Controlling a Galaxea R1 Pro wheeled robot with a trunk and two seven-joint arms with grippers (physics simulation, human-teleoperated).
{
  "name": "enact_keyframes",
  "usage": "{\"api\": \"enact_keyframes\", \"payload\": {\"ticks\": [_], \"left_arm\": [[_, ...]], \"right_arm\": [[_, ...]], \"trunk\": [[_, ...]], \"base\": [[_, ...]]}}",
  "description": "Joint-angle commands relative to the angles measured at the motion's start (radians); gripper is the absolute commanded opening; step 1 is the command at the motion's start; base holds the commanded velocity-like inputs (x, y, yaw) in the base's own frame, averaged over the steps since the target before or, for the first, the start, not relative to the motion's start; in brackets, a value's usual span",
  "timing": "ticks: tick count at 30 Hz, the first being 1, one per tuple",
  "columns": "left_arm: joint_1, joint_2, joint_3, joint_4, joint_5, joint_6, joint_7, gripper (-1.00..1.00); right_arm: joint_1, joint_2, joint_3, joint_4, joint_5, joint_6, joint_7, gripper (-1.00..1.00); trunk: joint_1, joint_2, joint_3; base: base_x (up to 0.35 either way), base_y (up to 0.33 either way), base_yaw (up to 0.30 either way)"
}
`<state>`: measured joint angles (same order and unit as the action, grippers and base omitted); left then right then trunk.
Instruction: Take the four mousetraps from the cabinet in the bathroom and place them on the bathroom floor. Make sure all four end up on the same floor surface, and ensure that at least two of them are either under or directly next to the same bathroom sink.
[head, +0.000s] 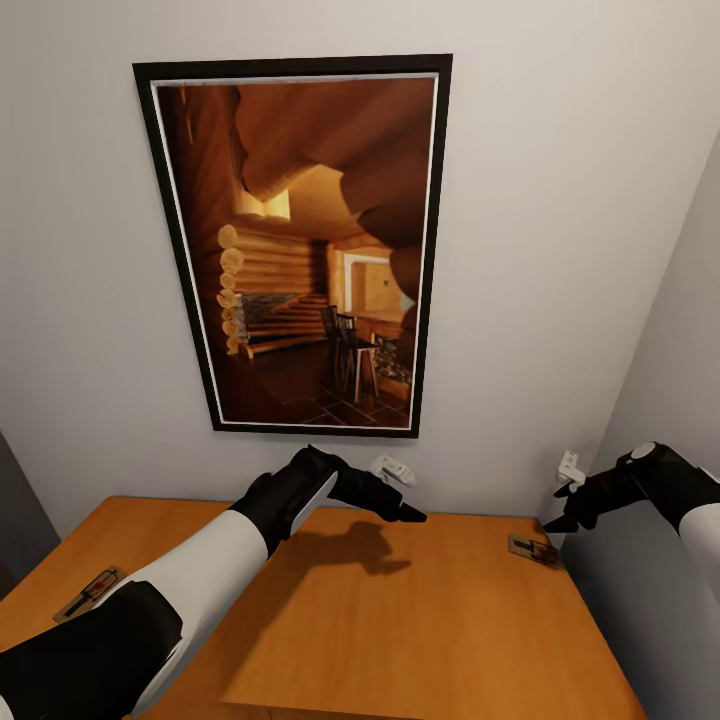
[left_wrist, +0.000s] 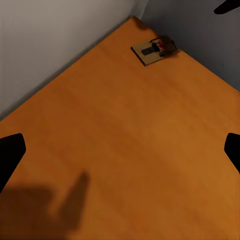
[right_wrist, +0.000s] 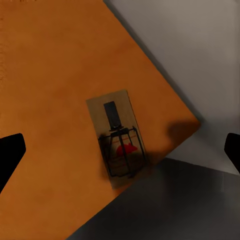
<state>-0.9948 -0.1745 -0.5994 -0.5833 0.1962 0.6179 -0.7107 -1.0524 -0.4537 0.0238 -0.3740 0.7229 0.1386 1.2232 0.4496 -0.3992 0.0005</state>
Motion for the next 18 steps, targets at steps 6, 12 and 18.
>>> {"api": "enact_keyframes", "payload": {"ticks": [6, 12, 18], "left_arm": [[-0.001, 0.0, -0.002, 0.0, 0.009, 0.009, 0.002, 1.0], [-0.001, 0.0, -0.003, 0.0, 0.01, 0.009, 0.002, 1.0], [-0.001, 0.0, -0.003, -0.001, 0.01, 0.01, 0.002, 1.0]], "right_arm": [[0.0, 0.0, 0.002, -0.001, -0.003, 0.011, 0.005, 1.0], [0.0, -0.001, 0.002, -0.001, -0.005, 0.011, 0.005, 1.0], [0.0, -0.001, 0.002, -0.002, -0.005, 0.01, 0.005, 1.0]], "trunk": [[0.0, -0.001, -0.001], [0.0, -0.001, -0.001], [0.0, -0.001, -0.001]], "base": [[0.0, 0.0, 0.0], [0.0, 0.0, 0.0], [0.0, 0.0, 0.0]]}}
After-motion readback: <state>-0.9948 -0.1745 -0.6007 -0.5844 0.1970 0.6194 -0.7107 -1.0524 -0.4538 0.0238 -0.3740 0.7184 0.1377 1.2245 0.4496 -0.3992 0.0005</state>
